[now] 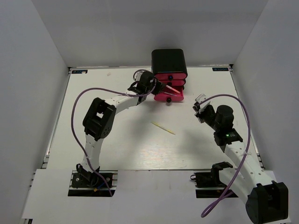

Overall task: Sort the stationery into containers
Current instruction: Place the pen in the drawer.

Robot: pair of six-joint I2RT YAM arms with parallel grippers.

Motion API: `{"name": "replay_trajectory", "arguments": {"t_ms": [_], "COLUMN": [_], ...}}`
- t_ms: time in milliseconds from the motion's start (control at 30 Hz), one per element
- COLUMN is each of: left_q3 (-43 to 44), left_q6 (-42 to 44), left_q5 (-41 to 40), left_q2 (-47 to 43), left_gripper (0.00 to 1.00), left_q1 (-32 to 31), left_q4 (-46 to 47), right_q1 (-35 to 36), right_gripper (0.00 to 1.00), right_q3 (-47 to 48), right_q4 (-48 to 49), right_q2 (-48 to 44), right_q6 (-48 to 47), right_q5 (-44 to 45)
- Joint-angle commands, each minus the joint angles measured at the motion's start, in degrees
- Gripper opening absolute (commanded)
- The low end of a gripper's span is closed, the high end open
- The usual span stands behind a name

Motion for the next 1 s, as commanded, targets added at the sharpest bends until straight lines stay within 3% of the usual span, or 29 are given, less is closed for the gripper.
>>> {"name": "replay_trajectory", "arguments": {"t_ms": [0, 467, 733, 967], "left_q3": [-1.0, 1.6, 4.0, 4.5], "left_q6": [-4.6, -5.4, -5.4, -5.4], "left_q5": [-3.3, -4.4, -2.4, -1.3], "left_q2": [0.0, 3.4, 5.1, 5.1], "left_gripper": [0.0, 0.04, 0.32, 0.4], "left_q1": [0.0, 0.0, 0.0, 0.0], "left_q4": [6.5, 3.5, 1.2, 0.7], "right_q1": [-0.5, -1.4, -1.8, -1.9], "right_gripper": [0.0, 0.0, 0.02, 0.03], "right_q3": [-0.5, -1.5, -1.4, -1.4], "right_q4": [3.1, 3.4, 3.4, 3.3], "right_q2": [-1.3, -1.9, -1.7, -1.6], "right_q6": [2.0, 2.1, 1.8, 1.6], "right_q5": [1.1, -0.9, -1.4, -2.0]}}
